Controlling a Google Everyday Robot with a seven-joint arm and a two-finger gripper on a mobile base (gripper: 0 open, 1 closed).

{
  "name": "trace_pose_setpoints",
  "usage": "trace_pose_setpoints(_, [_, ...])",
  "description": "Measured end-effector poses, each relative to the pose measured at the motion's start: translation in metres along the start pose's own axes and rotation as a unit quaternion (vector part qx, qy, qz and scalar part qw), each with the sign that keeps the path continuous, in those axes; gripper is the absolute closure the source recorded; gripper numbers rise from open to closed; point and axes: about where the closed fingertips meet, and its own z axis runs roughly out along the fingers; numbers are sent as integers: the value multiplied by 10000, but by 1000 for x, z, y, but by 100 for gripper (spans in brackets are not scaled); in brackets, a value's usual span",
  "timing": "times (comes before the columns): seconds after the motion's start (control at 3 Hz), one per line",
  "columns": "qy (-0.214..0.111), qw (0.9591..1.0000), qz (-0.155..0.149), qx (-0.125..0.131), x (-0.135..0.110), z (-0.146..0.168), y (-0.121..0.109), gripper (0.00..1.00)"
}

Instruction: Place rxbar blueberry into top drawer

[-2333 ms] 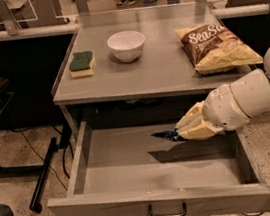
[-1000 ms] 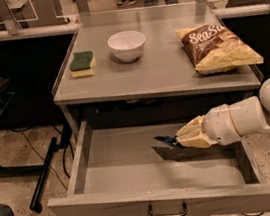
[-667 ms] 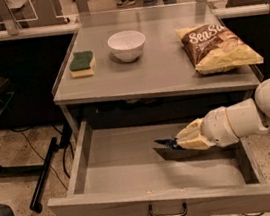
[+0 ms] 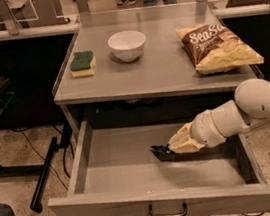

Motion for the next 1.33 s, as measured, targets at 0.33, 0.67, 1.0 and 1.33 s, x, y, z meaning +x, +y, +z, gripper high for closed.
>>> trace_pose_setpoints(0.33, [8, 9996, -73, -276, 0, 16, 5, 100])
trace_pose_setpoints(0.67, [2, 9990, -87, -449, 0, 25, 10, 100])
trace_pose_setpoints(1.0, [2, 9990, -87, -450, -1, 25, 10, 81])
trace_pose_setpoints(1.33, [2, 9989, -87, -450, -1, 25, 10, 58])
